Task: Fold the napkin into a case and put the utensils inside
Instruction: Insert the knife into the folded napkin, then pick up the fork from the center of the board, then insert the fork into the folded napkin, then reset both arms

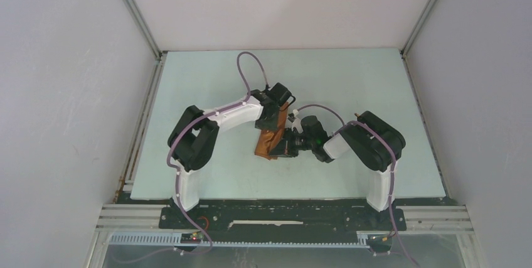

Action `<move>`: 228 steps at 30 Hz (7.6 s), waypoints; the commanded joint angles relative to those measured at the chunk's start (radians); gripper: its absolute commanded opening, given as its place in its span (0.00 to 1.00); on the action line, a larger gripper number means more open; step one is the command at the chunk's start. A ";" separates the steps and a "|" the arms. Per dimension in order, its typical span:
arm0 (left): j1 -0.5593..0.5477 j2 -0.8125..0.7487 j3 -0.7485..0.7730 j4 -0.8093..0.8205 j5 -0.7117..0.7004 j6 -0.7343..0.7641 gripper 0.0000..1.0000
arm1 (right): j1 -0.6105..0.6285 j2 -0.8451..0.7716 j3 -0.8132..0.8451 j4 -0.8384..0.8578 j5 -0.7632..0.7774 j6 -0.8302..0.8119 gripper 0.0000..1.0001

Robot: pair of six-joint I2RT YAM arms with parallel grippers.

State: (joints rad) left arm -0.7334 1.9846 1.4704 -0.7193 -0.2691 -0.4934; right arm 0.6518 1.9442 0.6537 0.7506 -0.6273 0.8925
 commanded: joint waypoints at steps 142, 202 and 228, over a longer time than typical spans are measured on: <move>0.176 -0.492 -1.129 1.136 0.694 -0.514 0.25 | -0.085 0.363 1.515 -1.674 0.765 -0.382 0.00; 0.176 -0.423 -1.208 1.305 0.692 -0.562 0.26 | 0.017 0.204 1.163 -1.578 0.699 -0.181 0.20; 0.186 -1.348 -0.522 0.172 0.206 0.016 0.78 | 0.002 -0.979 1.114 -1.850 0.858 -0.695 0.94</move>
State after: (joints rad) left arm -0.5556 0.6773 0.6174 -0.2081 0.1585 -0.7624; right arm 0.6613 1.1652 1.7931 -1.0351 0.1566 0.3283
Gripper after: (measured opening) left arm 0.707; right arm 0.801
